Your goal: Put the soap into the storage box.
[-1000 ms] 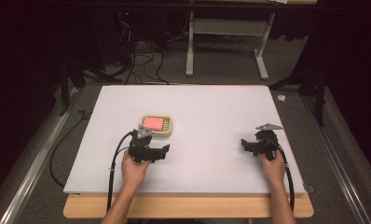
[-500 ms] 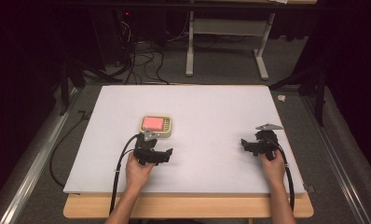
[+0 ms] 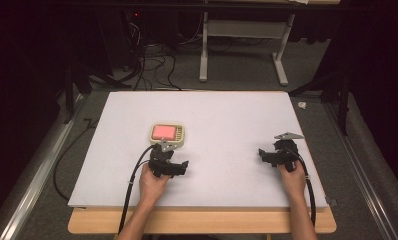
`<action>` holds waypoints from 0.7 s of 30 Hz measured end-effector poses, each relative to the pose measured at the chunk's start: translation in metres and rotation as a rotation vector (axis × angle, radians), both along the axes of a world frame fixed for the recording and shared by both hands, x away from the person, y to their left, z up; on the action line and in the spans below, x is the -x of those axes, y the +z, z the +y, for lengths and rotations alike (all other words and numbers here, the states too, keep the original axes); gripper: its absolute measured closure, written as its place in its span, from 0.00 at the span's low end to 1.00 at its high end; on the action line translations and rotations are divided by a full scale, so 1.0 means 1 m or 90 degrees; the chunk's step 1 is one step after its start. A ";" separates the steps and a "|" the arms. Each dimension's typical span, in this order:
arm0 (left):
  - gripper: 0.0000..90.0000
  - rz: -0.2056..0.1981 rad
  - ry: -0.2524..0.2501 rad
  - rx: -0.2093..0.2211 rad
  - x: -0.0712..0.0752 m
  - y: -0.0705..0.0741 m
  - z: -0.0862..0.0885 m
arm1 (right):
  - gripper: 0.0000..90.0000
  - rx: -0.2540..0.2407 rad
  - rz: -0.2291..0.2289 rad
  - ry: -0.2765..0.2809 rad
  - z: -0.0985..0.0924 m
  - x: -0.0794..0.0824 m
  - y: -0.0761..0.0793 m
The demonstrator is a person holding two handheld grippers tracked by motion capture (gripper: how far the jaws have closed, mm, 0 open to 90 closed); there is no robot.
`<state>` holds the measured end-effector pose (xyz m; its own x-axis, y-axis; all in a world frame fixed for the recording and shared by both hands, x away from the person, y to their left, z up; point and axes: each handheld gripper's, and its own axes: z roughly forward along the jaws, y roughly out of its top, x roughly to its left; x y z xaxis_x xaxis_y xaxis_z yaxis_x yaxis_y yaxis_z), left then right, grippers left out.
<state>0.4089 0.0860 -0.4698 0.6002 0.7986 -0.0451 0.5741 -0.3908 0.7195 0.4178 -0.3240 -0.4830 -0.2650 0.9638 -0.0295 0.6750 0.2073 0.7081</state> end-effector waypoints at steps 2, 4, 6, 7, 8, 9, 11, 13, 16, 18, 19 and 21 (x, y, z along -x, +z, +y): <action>0.17 0.000 0.000 -0.001 0.000 -0.001 -0.001 | 0.17 0.000 0.000 0.000 0.000 0.000 0.000; 0.17 -0.002 0.001 -0.004 -0.001 -0.003 -0.002 | 0.17 0.000 0.000 -0.001 0.000 0.000 0.000; 0.17 -0.001 0.003 -0.005 -0.002 -0.004 -0.002 | 0.17 0.000 0.000 0.000 0.000 0.000 0.000; 0.17 0.000 0.002 -0.006 -0.003 -0.005 -0.002 | 0.17 0.000 0.000 0.000 0.000 0.000 0.000; 0.17 -0.001 0.003 -0.007 -0.003 -0.005 -0.002 | 0.17 0.000 0.000 0.000 0.000 0.000 0.000; 0.17 -0.002 0.003 -0.008 -0.003 -0.005 -0.002 | 0.17 0.000 0.000 0.000 0.000 0.000 0.000; 0.17 -0.003 0.004 -0.007 -0.003 -0.006 -0.003 | 0.17 0.000 0.000 0.000 0.000 0.000 0.000; 0.17 -0.003 0.005 -0.006 -0.004 -0.007 -0.004 | 0.17 0.000 0.000 0.000 0.000 0.000 0.000; 0.17 -0.003 0.005 -0.007 -0.005 -0.008 -0.005 | 0.17 0.000 0.000 0.000 0.000 0.000 0.000; 0.17 -0.003 0.004 -0.008 -0.005 -0.009 -0.006 | 0.17 0.000 0.000 -0.001 0.000 0.000 0.000; 0.17 -0.004 0.006 -0.007 -0.005 -0.010 -0.006 | 0.17 0.000 0.000 0.000 0.000 0.000 0.000; 0.17 -0.005 0.004 -0.009 -0.005 -0.011 -0.007 | 0.17 0.000 0.000 0.000 0.000 0.000 0.000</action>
